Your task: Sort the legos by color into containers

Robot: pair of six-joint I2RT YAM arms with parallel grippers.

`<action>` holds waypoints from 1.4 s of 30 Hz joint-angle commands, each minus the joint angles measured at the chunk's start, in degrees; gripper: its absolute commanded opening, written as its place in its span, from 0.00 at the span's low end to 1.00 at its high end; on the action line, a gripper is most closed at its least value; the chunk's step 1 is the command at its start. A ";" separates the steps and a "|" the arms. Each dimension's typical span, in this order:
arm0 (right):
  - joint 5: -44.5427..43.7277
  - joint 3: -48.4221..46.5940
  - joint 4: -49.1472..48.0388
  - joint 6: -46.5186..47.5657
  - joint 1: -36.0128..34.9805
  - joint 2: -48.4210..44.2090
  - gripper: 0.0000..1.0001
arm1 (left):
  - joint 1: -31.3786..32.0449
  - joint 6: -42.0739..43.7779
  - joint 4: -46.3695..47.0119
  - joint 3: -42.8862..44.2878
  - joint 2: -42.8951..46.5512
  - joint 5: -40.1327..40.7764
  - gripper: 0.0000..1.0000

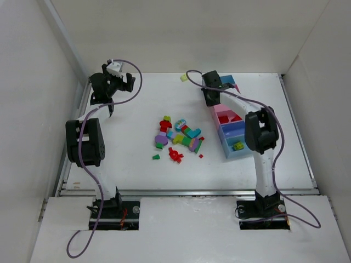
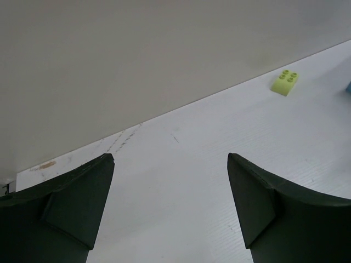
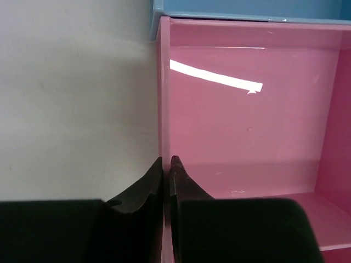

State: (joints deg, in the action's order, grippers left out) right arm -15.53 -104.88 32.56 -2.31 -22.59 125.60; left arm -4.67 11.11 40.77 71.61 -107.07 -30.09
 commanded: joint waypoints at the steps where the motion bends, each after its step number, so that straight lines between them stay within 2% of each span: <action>1: 0.68 -8.91 -5.14 5.91 0.70 4.46 0.04 | -0.52 0.84 1.33 -0.51 3.09 0.38 0.81; 5: 0.68 -21.73 -4.34 4.59 0.70 10.97 0.02 | -1.05 0.84 0.80 -0.51 3.62 0.38 0.81; 10: -0.90 -29.50 -6.53 4.59 0.70 16.43 0.04 | -1.05 1.37 0.27 -0.51 3.62 0.38 0.81; 13: -0.91 -30.30 -8.11 5.20 0.70 17.22 0.06 | -1.57 1.89 -0.25 -0.51 4.15 0.91 0.81; 16: 1.64 -29.77 -9.79 5.73 0.70 17.22 0.16 | -1.57 1.89 -0.26 -0.51 4.15 0.91 0.81; 19: 2.95 -30.64 -10.58 5.73 0.70 18.62 0.33 | -1.57 1.89 -0.26 -0.51 4.15 0.91 0.81; 21: 4.10 -32.22 -10.58 5.73 0.70 19.50 0.37 | -1.57 1.89 -0.26 0.02 4.15 0.91 0.81; 24: 5.33 -33.46 -9.26 5.73 0.70 20.03 0.39 | -1.57 1.89 -0.26 0.02 4.15 0.91 0.81; 29: 5.33 -32.32 -7.33 5.73 0.70 20.64 0.29 | -1.57 1.89 -0.26 0.02 4.15 0.91 0.81; 33: 5.33 -33.64 -4.61 5.73 0.70 22.06 0.29 | -1.57 1.89 -0.78 0.02 4.67 0.91 0.81; 37: 5.33 -33.11 -1.89 4.25 0.70 20.83 0.30 | -2.10 1.89 -1.40 0.02 4.67 1.43 0.81; 39: 4.20 -31.01 0.83 2.84 0.70 19.17 0.37 | -2.10 1.89 -1.40 0.02 4.67 1.43 0.81; 42: 4.19 -26.71 1.46 1.43 0.70 16.44 0.41 | -2.10 1.89 -1.92 0.02 4.67 1.43 0.81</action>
State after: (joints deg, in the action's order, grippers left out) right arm -11.31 -134.39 30.81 1.45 -21.80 146.39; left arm -6.42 12.82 37.85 71.61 -105.80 -28.42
